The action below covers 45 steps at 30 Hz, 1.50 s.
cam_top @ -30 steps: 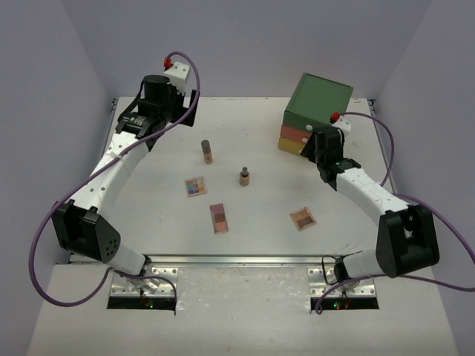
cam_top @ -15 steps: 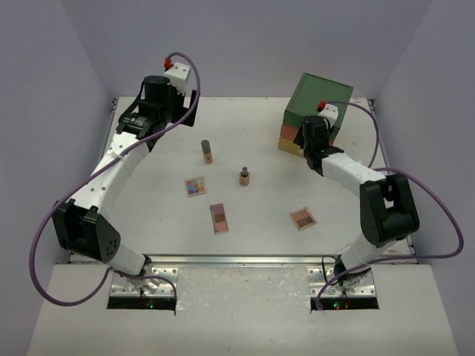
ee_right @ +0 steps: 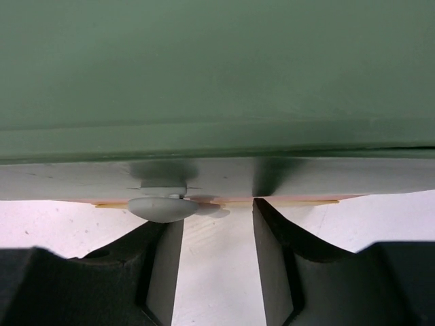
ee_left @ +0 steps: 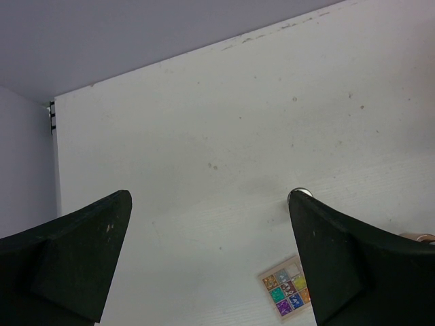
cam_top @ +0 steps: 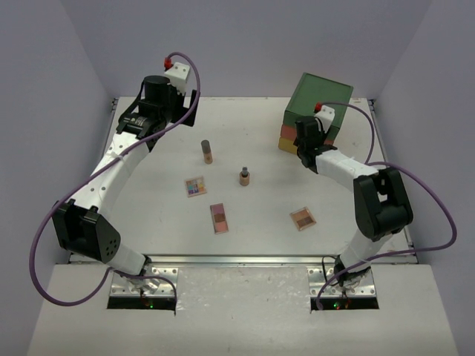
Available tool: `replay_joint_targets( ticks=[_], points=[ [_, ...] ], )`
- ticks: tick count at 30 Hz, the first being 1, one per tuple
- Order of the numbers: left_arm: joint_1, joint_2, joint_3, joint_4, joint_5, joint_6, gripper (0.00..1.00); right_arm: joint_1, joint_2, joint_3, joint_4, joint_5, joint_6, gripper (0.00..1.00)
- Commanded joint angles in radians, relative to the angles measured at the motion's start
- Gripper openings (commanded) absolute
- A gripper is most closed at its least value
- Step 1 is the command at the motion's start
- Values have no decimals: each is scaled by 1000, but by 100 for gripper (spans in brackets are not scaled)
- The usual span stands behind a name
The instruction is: Organize the makeup
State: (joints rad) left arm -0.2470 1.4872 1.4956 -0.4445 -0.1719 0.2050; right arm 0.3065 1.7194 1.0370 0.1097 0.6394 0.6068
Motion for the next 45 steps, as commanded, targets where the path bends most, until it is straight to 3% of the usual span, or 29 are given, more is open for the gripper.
replay_joint_targets(
  ticks=[1,6,19,27,29,37,45],
  points=[
    [12,-10,-1,49,3,6,98,3,15,50,2,74,17,44],
    [12,-13,-1,47,-1,8,98,2,27,59,49,63,-33,39],
    [11,-12,5,44,-17,18,99,0,63,91,21,53,-17,38],
    [11,-11,5,44,-18,19,99,-3,69,101,51,64,-68,5],
    [12,-11,3,46,-20,20,99,-4,59,89,58,54,-70,0],
    [12,-11,0,47,-21,22,100,17,-18,11,23,28,1,0],
    [12,-13,-14,53,-14,20,100,151,-165,-140,1,97,71,0]
  ],
)
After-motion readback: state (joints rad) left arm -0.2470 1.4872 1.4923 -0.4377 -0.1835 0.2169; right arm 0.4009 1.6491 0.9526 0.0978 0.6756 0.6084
